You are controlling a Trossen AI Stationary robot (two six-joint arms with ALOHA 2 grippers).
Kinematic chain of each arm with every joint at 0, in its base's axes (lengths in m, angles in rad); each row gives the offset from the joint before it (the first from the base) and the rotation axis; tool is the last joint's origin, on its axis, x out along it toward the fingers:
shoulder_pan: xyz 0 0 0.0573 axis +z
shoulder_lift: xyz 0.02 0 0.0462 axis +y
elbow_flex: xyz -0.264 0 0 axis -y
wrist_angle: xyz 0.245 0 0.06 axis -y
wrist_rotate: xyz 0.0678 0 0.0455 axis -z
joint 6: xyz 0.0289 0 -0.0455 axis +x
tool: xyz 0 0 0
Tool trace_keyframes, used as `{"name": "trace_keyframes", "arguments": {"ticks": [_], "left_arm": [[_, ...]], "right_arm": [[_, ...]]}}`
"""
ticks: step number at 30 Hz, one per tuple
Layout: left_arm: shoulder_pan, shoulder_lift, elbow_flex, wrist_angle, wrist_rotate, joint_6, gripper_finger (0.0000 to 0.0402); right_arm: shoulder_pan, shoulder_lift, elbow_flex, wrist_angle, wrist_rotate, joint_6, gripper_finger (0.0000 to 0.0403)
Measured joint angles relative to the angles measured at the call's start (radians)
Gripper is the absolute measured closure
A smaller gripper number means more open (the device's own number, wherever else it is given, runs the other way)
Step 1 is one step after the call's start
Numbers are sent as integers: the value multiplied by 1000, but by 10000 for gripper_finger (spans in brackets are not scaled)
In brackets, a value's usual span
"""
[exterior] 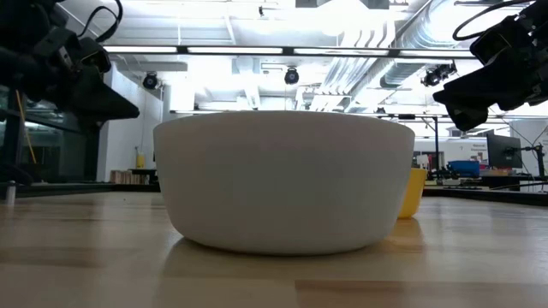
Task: Nest bowls inside each other
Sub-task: Stack the purple bowl on top of the pink bowl
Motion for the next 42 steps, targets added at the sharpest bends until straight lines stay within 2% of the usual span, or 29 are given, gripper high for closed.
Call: {"name": "trace_keyframes", "arguments": {"ticks": [8,16,23,29,34,42], "left_arm": [[0,0,-2,74,-6,38,364],[0,0,-64,177,0,25,364],[0,0,-65,169,1,42,364],[0,0,-65,158,58,32,364],[0,0,-66,155,68,25,364],[0,0,-67,161,46,76,364]], "right_arm": [[0,0,0,0,0,0,306],[0,0,0,0,0,0,306],[0,0,0,0,0,0,306],[0,0,0,0,0,0,306],[0,0,0,0,0,0,306],[0,0,0,0,0,0,306]]}}
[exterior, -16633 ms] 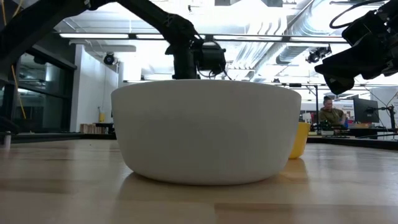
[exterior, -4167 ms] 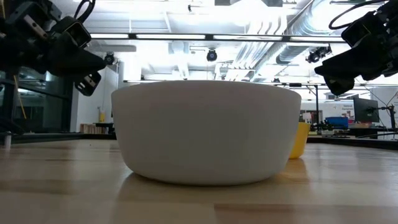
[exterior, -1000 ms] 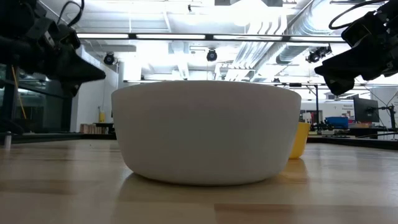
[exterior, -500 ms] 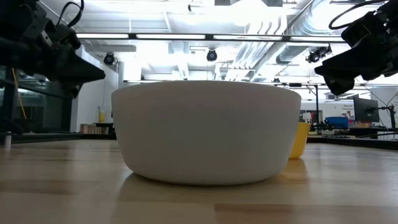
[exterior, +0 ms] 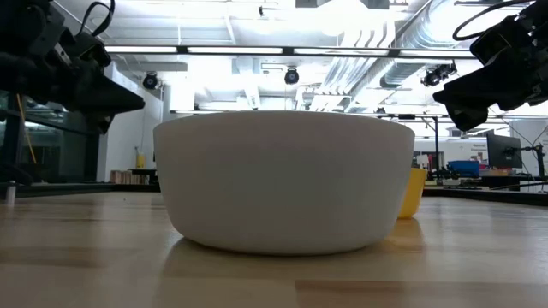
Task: Nest bowls inside each other
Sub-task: Stack the purple bowl on top of the pink bowl
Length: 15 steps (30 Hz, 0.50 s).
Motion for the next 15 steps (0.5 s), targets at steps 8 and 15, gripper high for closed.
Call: {"name": "trace_keyframes", "arguments": {"ticks": [8,15], "left_arm": [[0,0,0,-5,1,-3,364],[0,0,0,-8,26,-5,364]], "right_arm": [[0,0,0,0,0,0,306],[0,0,0,0,0,0,306]]}}
